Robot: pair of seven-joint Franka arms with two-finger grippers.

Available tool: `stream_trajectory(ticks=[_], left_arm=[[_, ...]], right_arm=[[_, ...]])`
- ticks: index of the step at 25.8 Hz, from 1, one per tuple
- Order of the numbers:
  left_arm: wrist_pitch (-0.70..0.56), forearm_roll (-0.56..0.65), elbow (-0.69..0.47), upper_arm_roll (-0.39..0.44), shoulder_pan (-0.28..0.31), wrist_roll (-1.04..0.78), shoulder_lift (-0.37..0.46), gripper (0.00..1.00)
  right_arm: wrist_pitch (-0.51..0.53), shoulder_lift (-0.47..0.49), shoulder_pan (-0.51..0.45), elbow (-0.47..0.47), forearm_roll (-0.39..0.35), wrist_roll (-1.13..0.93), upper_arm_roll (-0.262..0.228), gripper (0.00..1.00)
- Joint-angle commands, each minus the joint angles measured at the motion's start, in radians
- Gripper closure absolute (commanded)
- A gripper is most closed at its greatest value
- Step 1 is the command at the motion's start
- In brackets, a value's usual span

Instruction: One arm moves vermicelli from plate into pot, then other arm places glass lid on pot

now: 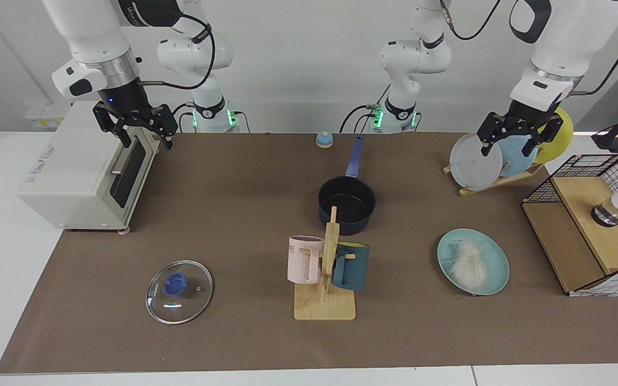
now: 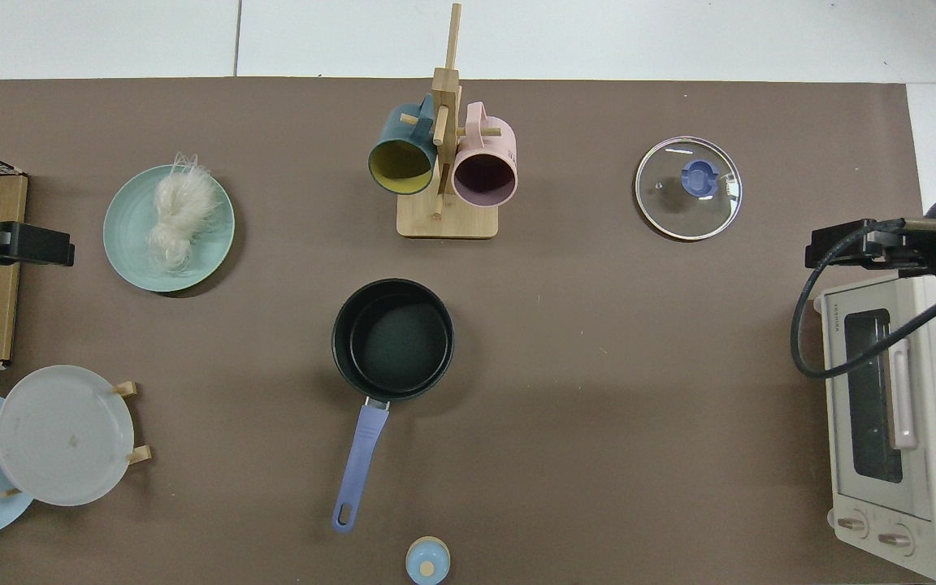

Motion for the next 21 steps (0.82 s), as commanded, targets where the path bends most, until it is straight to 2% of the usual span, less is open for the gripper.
stream_trajectory(ticks=[1, 16, 21], left_arm=[[0.005, -0.008, -0.027, 0.009, -0.015, 0.012, -0.025, 0.00], [0.019, -0.019, -0.029, 0.008, -0.015, 0.032, -0.024, 0.00], [0.026, -0.011, 0.008, 0.006, -0.012, 0.032, 0.002, 0.00]], right_arm=[[0.004, -0.003, -0.014, 0.001, 0.026, -0.026, 0.005, 0.00], [0.003, -0.003, -0.014, 0.001, 0.026, -0.026, 0.003, 0.00], [0.004, -0.003, -0.014, 0.001, 0.026, -0.025, 0.005, 0.00]])
